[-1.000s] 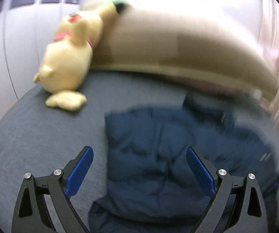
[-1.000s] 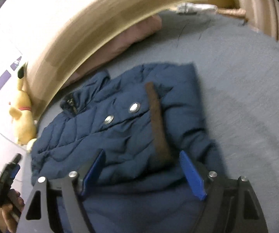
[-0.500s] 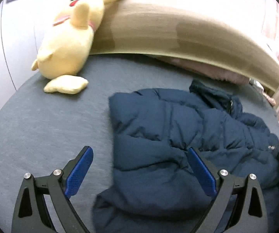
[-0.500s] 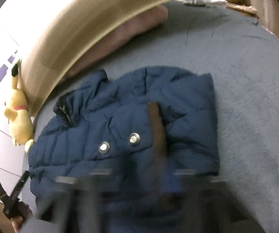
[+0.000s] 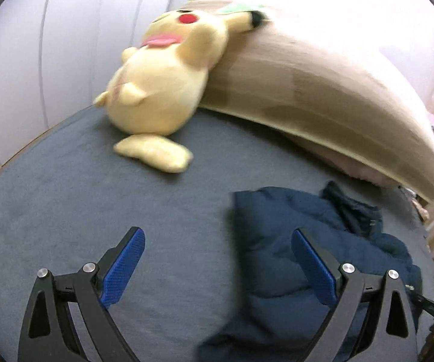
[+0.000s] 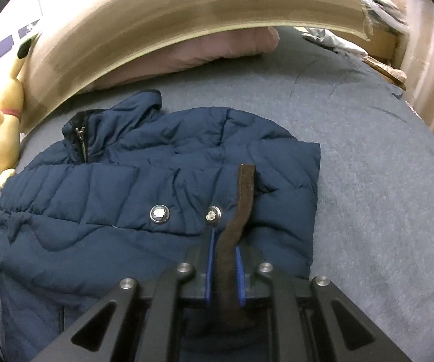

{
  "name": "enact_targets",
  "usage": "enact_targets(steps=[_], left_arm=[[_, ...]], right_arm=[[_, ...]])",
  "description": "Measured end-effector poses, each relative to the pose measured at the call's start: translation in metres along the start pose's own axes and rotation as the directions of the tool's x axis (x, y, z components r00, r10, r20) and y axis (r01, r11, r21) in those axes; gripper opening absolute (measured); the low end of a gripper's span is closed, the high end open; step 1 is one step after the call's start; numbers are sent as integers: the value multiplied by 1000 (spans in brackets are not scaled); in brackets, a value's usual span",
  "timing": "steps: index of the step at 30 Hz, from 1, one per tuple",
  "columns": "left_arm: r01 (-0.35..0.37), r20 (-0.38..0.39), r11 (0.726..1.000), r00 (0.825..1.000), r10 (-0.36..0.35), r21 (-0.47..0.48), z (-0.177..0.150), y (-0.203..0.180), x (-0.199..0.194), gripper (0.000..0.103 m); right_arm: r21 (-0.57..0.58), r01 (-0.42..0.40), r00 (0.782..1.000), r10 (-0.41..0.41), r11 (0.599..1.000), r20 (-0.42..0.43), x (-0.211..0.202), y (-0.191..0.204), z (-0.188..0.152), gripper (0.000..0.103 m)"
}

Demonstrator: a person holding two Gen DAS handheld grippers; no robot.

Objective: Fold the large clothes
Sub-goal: 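Pull the brown strap with the right gripper and release it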

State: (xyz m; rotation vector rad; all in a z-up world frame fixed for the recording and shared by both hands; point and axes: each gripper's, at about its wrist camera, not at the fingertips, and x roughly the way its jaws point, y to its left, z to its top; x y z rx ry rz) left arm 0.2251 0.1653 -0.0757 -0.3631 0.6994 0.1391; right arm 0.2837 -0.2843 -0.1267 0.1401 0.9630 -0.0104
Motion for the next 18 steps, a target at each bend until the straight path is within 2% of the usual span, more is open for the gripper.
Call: enact_targets(steps=[1,3,4,5,8,12,14,15,16,17,18], left_arm=[[7,-6,999,1000,-7,43,-4,-12,3,98],[-63,-55,981,996,74,184,-16,-37,24,98],[-99,-143,956,979,143,275,-29,-48,47,98],[-105,-213,942,961,179,318,-38,-50,65,97],[-109,-213,963,963,163,246,-49,-42,76,98],[-124,-200,948,962,187,292,-40,-49,68,98],[-125,-148,951,974,172,284,-28,-52,52,97],[-114,-103,960,984,144,255,-18,-52,41,97],[-98,-71,967,990,118,236,-10,-53,34,97],[-91,-48,970,993,104,226,-2,-57,29,97],[-81,-34,971,995,90,224,3,-62,28,97]], right_arm=[[2,-2,1000,2,1000,-5,2,1,2,15],[15,-6,1000,6,1000,-13,2,0,2,15],[18,-9,1000,10,1000,-17,1,-2,3,16],[20,-10,1000,10,1000,-20,3,-2,3,16],[22,4,999,-2,1000,-48,8,0,3,16],[7,22,998,-22,1000,-65,12,3,4,17],[32,15,999,-13,999,-40,0,-3,6,23],[56,46,999,-46,997,3,-14,-9,8,39],[79,89,995,-92,993,40,-25,-14,11,77],[108,117,989,-126,987,83,-36,-17,14,87],[128,118,982,-135,985,135,-48,-17,18,89]])
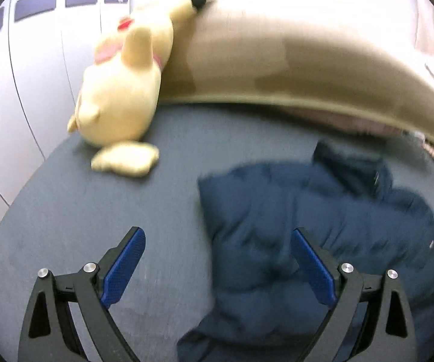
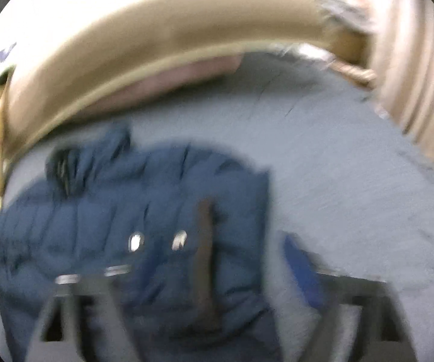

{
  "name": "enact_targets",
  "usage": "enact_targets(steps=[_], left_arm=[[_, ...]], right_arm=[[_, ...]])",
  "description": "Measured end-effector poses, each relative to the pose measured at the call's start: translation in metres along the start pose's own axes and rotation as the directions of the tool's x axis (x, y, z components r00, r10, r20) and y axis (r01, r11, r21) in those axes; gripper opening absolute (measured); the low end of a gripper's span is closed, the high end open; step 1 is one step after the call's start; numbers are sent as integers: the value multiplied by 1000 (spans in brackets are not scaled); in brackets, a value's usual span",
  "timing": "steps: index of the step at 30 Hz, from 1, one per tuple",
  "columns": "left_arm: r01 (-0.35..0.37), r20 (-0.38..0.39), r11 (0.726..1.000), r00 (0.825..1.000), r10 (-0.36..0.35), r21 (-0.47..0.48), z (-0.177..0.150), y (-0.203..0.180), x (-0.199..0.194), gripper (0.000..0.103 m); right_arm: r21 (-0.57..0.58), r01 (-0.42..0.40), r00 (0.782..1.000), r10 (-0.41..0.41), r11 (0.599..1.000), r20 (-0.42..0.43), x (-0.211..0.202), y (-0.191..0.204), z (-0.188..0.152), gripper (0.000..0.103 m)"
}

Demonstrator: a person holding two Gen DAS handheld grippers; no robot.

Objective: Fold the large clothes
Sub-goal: 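Pull the brown strap with the right gripper and release it, then move both grippers over the folded jacket body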

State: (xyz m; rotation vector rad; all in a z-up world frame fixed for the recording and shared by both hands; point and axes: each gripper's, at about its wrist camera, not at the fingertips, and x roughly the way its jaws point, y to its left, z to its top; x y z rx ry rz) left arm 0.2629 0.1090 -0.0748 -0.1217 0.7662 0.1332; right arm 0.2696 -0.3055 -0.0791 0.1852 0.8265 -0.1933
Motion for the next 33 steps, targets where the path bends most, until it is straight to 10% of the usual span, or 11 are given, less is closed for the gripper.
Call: enact_targets(steps=[6,10,19,27,33], left_arm=[[25,-1,997,1000,-25,77,12,-45,27,97],[80,-38,992,996,-76,95,-1,-72,45,97],[-62,-93,956,991,93,288,-28,-112,88,99],[20,26,981,999,-26,194,-21,-78,23,98],[118,-40,979,993,-113,165,-48,-85,22,98]], right_arm=[[-112,-237,971,237,965,-6,-5,51,15,88],[-212,-165,986,155,963,-63,30,80,2,86],[-257,-56,989,19,965,-146,80,79,-15,87],[-260,-121,992,128,958,10,-1,72,-13,88],[-392,-97,995,104,915,-5,-5,91,-53,88]])
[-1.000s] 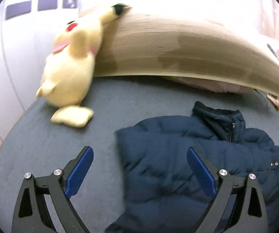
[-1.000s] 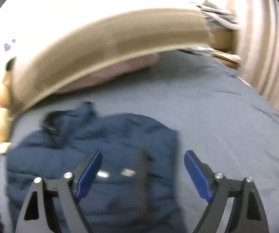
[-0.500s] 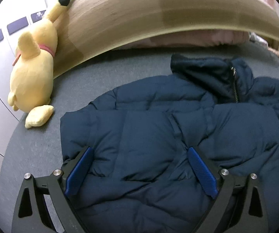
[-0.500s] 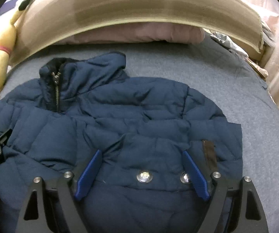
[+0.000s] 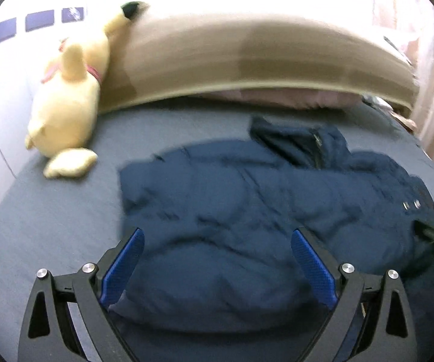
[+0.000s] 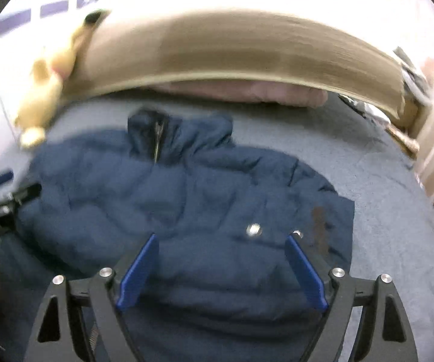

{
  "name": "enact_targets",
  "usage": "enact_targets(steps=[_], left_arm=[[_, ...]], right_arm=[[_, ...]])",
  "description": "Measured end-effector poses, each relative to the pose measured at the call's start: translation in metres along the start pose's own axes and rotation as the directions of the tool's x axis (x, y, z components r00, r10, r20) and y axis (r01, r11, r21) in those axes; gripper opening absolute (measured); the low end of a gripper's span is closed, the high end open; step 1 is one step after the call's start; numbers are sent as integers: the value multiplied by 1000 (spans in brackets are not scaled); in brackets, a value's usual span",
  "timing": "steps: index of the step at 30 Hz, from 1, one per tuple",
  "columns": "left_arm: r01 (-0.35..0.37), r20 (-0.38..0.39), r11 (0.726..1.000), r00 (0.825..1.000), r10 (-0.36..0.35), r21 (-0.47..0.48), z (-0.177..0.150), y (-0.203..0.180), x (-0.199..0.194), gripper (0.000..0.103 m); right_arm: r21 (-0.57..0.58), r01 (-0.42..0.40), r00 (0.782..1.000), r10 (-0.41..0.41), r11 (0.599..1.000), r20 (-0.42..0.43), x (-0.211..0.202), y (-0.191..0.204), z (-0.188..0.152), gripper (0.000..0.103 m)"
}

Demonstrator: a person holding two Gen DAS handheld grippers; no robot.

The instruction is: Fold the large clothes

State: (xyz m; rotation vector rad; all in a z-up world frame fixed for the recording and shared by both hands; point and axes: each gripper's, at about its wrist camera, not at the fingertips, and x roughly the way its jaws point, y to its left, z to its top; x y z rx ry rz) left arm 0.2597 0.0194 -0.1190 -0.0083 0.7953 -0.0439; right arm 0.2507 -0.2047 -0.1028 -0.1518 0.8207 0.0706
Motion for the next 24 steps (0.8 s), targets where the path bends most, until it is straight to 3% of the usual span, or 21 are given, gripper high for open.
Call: enact_targets(steps=[3,11,14,16,19,22,24], left_arm=[[-41,-53,997,998,44,58,-15,-11,21,99],[-70,-74,992,994,78,102,-20,-18,43,101],[-53,-71,994,996,60,94,-17,-17,39,100],[-46,-62,995,997,52,89,-13,-9,23,100],[-29,17,999,999,29,20,-6,12,-4,100],[-75,46,997,996,76,-22,-3,35,-13,100],[-118,-1,993,993,118,-12,-8,44,0,100]], right_arm=[[-32,16,998,-18,999,-64,22,6,-16,88],[1,14,994,-14,1000,-112,48,4,-28,91],[16,7,993,-5,1000,-118,40,2,-24,91],[64,-17,997,22,998,-76,18,-7,-21,92],[82,4,1000,-2,997,-18,-7,-21,-14,93],[118,29,999,-25,993,-34,-4,-39,-9,93],[118,47,997,-39,992,-71,9,-44,-11,93]])
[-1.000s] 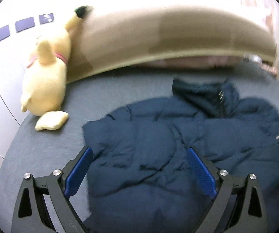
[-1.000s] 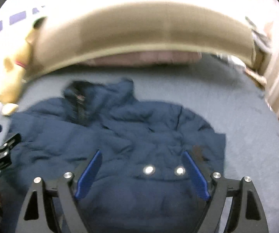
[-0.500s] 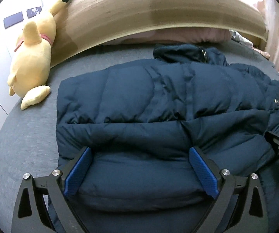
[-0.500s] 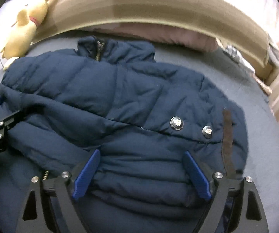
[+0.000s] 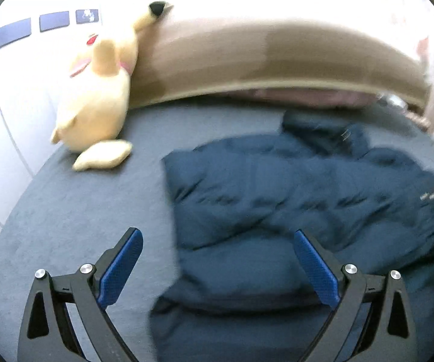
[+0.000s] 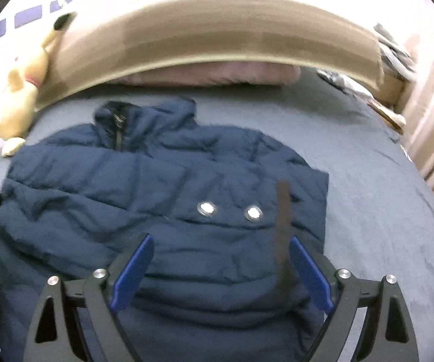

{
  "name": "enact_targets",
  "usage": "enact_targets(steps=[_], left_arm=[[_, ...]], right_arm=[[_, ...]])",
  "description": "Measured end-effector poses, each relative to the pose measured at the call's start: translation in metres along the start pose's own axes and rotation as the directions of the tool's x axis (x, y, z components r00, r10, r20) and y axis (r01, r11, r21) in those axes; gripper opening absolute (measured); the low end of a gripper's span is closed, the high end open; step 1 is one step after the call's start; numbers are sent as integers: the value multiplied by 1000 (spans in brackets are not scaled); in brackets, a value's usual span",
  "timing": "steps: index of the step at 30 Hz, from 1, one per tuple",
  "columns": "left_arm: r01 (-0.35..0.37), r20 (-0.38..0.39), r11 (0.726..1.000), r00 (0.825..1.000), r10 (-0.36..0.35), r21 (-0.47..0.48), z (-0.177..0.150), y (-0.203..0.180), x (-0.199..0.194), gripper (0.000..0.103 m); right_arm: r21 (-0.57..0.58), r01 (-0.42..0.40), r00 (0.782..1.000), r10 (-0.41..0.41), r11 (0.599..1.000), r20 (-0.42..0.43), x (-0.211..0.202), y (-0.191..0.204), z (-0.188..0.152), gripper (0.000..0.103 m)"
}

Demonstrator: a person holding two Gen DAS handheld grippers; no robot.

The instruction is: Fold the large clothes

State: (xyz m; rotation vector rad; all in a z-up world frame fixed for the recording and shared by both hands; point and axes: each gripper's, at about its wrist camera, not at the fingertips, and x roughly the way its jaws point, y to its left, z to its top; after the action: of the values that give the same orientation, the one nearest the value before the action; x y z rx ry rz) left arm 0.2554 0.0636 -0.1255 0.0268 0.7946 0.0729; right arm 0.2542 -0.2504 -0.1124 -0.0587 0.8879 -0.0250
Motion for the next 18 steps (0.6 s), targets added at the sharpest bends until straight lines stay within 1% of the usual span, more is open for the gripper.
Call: enact_targets(steps=[1,2,3,4,5,6,7,9,11,13,15,16,17,18], left_arm=[[-27,-36,1000,999,27,8,-4,2,12,100],[-36,-84,999,996,37,12,-9,2,24,101],[-15,-114,1000,993,15,2,-12,2,32,101],[8,-132,999,991,-13,-36,-13,6,38,101],[18,-140,998,990,-27,-67,-11,10,39,101],[19,-140,997,990,-29,-73,-7,11,37,101],[16,-126,998,992,-23,-59,-4,12,33,101],[5,-71,1000,997,-7,-24,5,12,18,101],[15,15,999,1000,-14,-42,21,15,4,101],[40,22,998,999,-39,-53,36,13,10,101],[20,-28,1000,999,-21,-18,44,2,30,101],[-9,-72,1000,997,10,11,44,-5,46,101],[-26,-136,999,990,30,31,41,-10,63,101],[-18,-168,999,986,23,27,37,-9,73,101]], right_arm=[[-12,17,1000,-17,1000,-26,8,2,-3,93],[-27,36,998,-38,999,-58,17,3,-8,93],[-32,34,995,-37,999,-89,28,4,-10,93],[-24,26,994,-28,999,-104,34,3,-9,93],[-14,28,994,-30,999,-109,34,3,-6,93],[-14,29,993,-30,999,-115,32,3,-2,93],[-20,22,993,-25,1000,-115,28,3,2,93],[-8,10,995,-10,1000,-95,18,-4,13,93],[55,14,998,-11,998,-57,11,-19,26,93],[110,32,998,-26,993,-53,18,-32,41,93],[129,39,996,-29,991,-81,35,-37,49,93],[118,64,993,-51,991,-110,47,-37,51,93],[109,84,988,-68,991,-141,59,-38,50,93],[115,81,985,-62,990,-162,67,-40,45,93]])
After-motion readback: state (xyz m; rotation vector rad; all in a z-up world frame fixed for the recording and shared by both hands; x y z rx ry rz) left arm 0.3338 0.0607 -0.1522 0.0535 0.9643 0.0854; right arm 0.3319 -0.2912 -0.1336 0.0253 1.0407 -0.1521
